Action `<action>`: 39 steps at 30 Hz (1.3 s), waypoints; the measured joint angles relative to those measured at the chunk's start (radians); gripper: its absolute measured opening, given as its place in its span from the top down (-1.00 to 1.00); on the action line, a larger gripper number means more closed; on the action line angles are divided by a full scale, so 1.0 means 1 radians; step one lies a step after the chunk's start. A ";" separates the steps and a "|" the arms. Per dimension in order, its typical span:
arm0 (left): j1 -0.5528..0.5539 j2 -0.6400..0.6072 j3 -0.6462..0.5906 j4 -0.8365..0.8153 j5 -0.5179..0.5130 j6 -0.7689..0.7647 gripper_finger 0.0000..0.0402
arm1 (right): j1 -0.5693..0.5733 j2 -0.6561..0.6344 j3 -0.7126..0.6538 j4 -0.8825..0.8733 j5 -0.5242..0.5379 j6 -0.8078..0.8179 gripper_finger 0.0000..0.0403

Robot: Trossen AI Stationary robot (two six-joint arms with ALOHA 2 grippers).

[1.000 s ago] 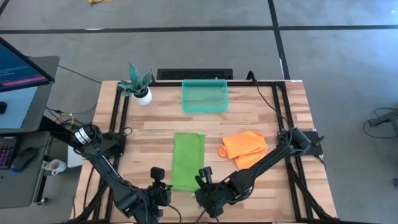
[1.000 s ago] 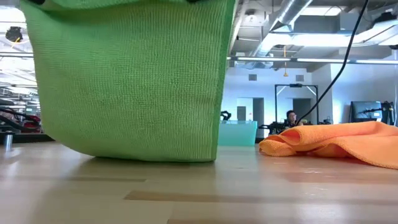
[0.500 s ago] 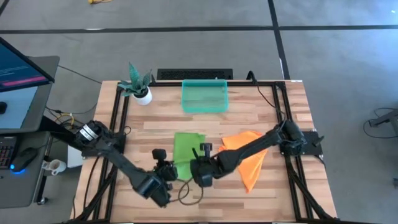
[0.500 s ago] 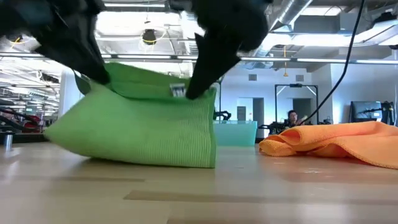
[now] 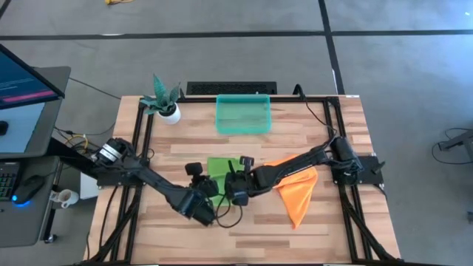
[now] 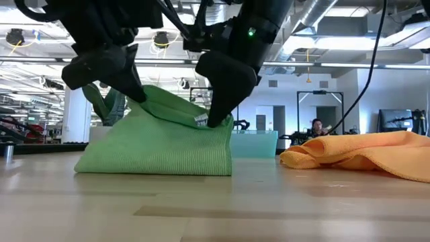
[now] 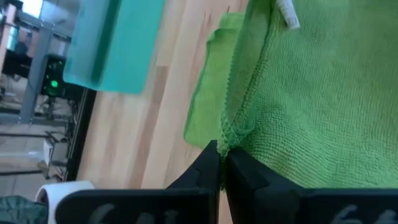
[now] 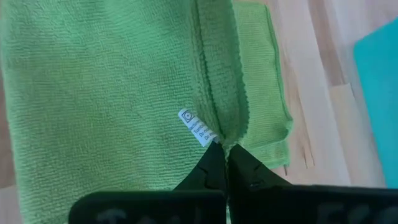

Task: Roll towel into tight, uniform cylinder
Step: Roll the green microfiber towel

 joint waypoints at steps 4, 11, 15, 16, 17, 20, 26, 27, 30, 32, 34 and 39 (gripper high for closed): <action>0.013 0.000 0.000 0.002 0.027 0.003 0.99 | -0.005 0.003 0.000 -0.002 0.000 0.000 0.98; 0.012 0.000 0.000 -0.002 0.022 -0.001 0.95 | -0.008 0.003 0.000 -0.004 -0.001 0.002 0.94; 0.012 0.000 0.000 -0.013 0.027 -0.013 0.83 | -0.019 0.005 -0.002 -0.018 -0.004 0.002 0.96; 0.012 0.000 0.000 -0.019 0.026 -0.018 0.80 | -0.023 0.005 -0.002 -0.018 -0.004 0.002 0.97; 0.012 0.000 0.000 -0.029 0.026 -0.026 0.77 | -0.025 0.005 -0.002 -0.017 -0.003 0.002 0.97; 0.012 0.000 0.000 -0.076 0.016 -0.059 0.67 | -0.039 0.005 -0.002 -0.015 -0.003 0.002 0.95; -0.002 0.000 0.000 -0.158 0.052 -0.158 0.58 | -0.070 0.005 -0.002 -0.006 -0.001 -0.027 0.96; -0.010 0.000 0.000 -0.160 0.062 -0.167 0.58 | -0.073 0.005 -0.002 -0.006 0.002 -0.035 0.97; -0.041 0.000 0.000 -0.160 0.079 -0.185 0.60 | -0.070 0.005 -0.002 -0.003 0.046 -0.051 0.98; -0.063 0.000 0.000 -0.160 0.080 -0.197 0.62 | -0.070 0.005 -0.002 0.012 0.058 -0.055 0.97; -0.084 0.000 0.000 -0.160 0.080 -0.212 0.63 | -0.074 0.005 -0.001 0.029 0.056 -0.069 0.97; -0.133 0.001 0.000 -0.173 0.081 -0.272 0.64 | -0.077 0.005 -0.001 0.077 0.071 -0.103 0.98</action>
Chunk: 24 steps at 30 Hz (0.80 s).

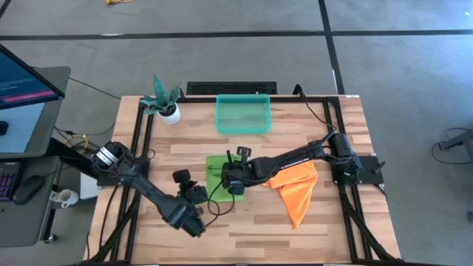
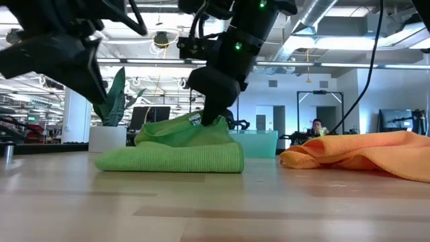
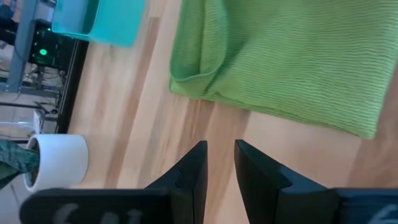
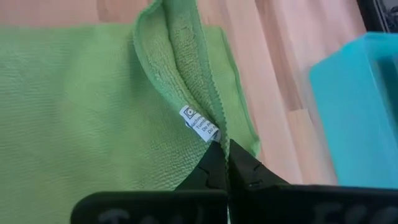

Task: Roll towel into tight, uniform cylinder
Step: Roll the green microfiber towel

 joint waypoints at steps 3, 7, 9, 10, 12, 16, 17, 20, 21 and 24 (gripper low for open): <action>-0.024 0.000 0.000 -0.007 0.000 -0.042 0.64 | -0.005 -0.004 0.001 0.014 0.003 -0.003 0.98; -0.041 0.000 0.000 -0.004 0.000 -0.054 0.64 | -0.030 -0.003 0.002 -0.019 0.002 0.027 0.96; -0.043 0.000 0.000 -0.001 0.002 -0.060 0.64 | -0.042 0.005 0.002 -0.012 0.005 0.031 0.96; -0.043 0.000 0.000 -0.002 0.002 -0.064 0.64 | -0.047 0.008 0.002 -0.012 0.004 0.032 0.96; -0.043 0.000 0.000 -0.001 0.002 -0.068 0.64 | -0.054 0.009 0.002 -0.005 -0.009 0.032 0.94; -0.043 0.000 0.000 -0.001 0.002 -0.073 0.64 | -0.059 0.011 0.002 -0.002 -0.023 0.032 0.80; -0.043 0.000 0.000 -0.001 0.002 -0.075 0.64 | -0.059 0.011 0.002 -0.002 -0.025 0.031 0.74; -0.043 0.000 0.000 0.000 0.002 -0.078 0.64 | -0.060 0.011 0.002 0.002 -0.023 0.029 0.55; -0.043 0.000 0.000 0.000 0.002 -0.082 0.64 | -0.063 0.011 0.002 0.004 -0.020 0.029 0.48; -0.043 0.000 0.000 -0.001 0.009 -0.106 0.64 | -0.074 0.011 0.002 0.017 0.000 0.050 0.29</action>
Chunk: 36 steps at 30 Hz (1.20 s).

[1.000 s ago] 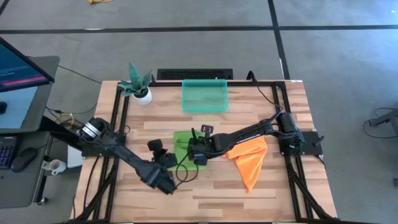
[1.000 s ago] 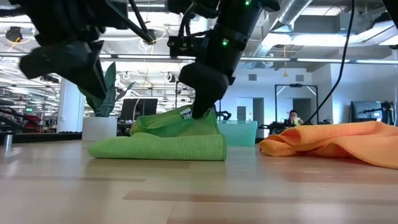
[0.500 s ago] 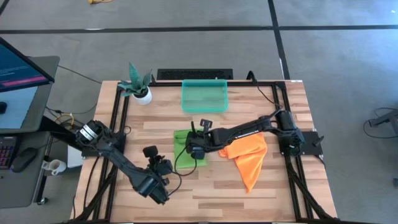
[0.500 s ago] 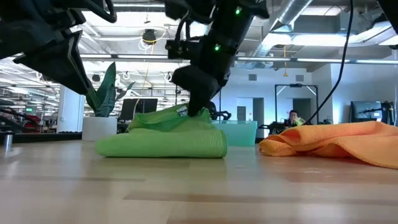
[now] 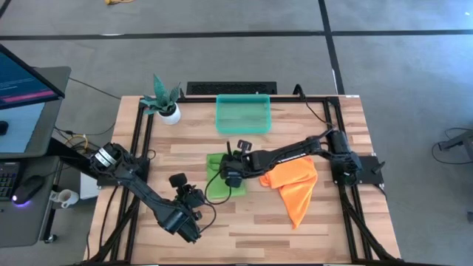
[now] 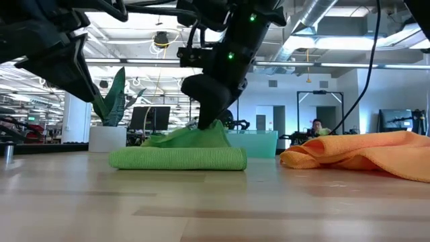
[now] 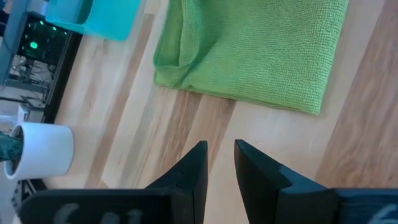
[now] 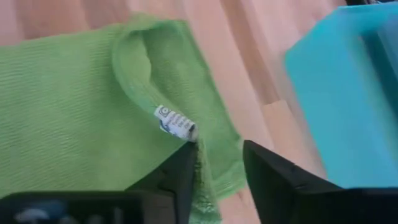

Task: Roll towel into tight, uniform cylinder
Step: Roll the green microfiber towel

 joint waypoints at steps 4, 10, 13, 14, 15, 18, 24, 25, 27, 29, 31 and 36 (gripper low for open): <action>-0.002 0.000 0.000 0.001 0.010 -0.024 0.64 | -0.024 -0.006 0.000 -0.008 0.003 0.001 0.10; -0.005 0.000 0.000 0.001 0.017 -0.039 0.64 | -0.048 -0.051 0.000 -0.064 0.004 -0.029 -0.01; -0.005 0.000 0.000 0.001 0.017 -0.049 0.64 | -0.048 -0.085 0.000 -0.083 0.003 -0.056 -0.02; -0.005 0.000 0.000 0.001 0.017 -0.051 0.64 | -0.047 -0.094 0.001 -0.088 0.003 -0.065 -0.01; -0.005 0.000 0.000 0.001 0.017 -0.052 0.64 | -0.047 -0.104 0.001 -0.109 0.002 -0.072 -0.01; -0.005 0.000 0.000 0.007 0.017 -0.055 0.64 | -0.038 -0.138 0.000 -0.173 0.000 -0.079 0.01; -0.005 0.000 -0.050 0.138 -0.052 -0.002 0.64 | 0.000 -0.215 -0.001 -0.356 0.000 -0.088 0.07; -0.005 0.000 -0.070 0.182 -0.058 0.017 0.64 | 0.007 -0.227 -0.005 -0.367 0.000 -0.087 0.08; 0.002 0.001 -0.109 0.264 -0.070 0.045 0.64 | 0.023 -0.270 -0.053 -0.357 0.000 -0.087 0.11; 0.013 0.001 -0.134 0.312 -0.101 0.063 0.64 | 0.039 -0.322 -0.146 -0.309 0.000 -0.077 0.13; 0.025 0.001 -0.136 0.316 -0.150 0.064 0.64 | 0.057 -0.384 -0.265 -0.223 -0.003 -0.049 0.16; 0.074 -0.006 -0.121 0.317 -0.260 0.125 0.64 | 0.098 -0.526 -0.566 0.151 -0.036 0.009 0.21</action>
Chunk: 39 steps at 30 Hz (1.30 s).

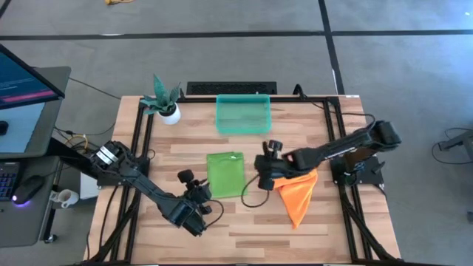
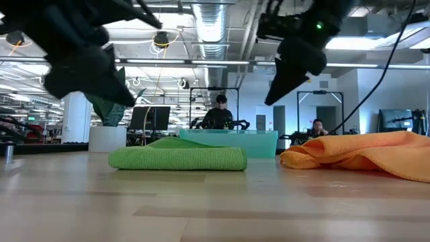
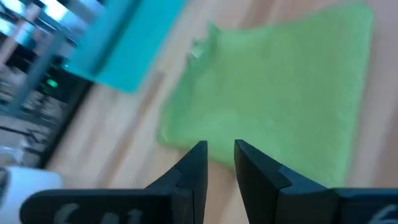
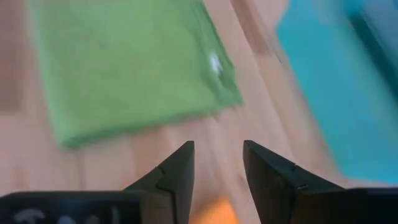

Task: Roll towel into tight, uniform cylinder
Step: Roll the green microfiber towel

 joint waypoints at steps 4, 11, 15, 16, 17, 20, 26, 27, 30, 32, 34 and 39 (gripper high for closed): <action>0.088 -0.002 0.000 0.002 0.014 0.040 0.64 | 0.011 -0.044 -0.165 0.352 -0.022 -0.001 0.22; 0.267 -0.002 0.000 0.103 0.151 0.227 0.65 | -0.035 -0.047 -0.225 0.575 -0.024 -0.041 0.21; 0.357 -0.017 0.000 0.159 0.286 0.408 0.72 | -0.072 -0.047 -0.225 0.611 -0.025 -0.044 0.23; 0.375 -0.030 0.000 0.170 0.326 0.453 0.75 | -0.083 -0.047 -0.225 0.618 -0.030 -0.045 0.23; 0.393 -0.046 0.000 0.172 0.359 0.492 0.77 | -0.095 -0.047 -0.225 0.623 -0.049 -0.048 0.24; 0.429 -0.110 0.000 0.168 0.406 0.578 0.86 | -0.128 -0.047 -0.225 0.629 -0.137 -0.065 0.29; 0.450 -0.320 -0.029 0.199 0.409 0.646 0.99 | -0.163 -0.046 -0.226 0.642 -0.197 -0.046 0.48; 0.450 -0.357 -0.050 0.243 0.410 0.647 0.99 | -0.162 -0.040 -0.226 0.649 -0.197 -0.044 0.53; 0.450 -0.469 -0.166 0.450 0.478 0.667 1.00 | -0.154 -0.029 -0.227 0.676 -0.201 -0.043 0.70; 0.450 -0.527 -0.273 0.633 0.543 0.677 1.00 | -0.146 -0.018 -0.226 0.722 -0.201 -0.043 0.82; 0.453 -0.561 -0.389 0.818 0.573 0.675 1.00 | -0.139 0.007 -0.226 0.747 -0.202 -0.043 0.94; 0.485 -0.566 -0.601 1.212 0.671 0.636 1.00 | -0.133 0.056 -0.223 0.835 -0.206 -0.043 0.91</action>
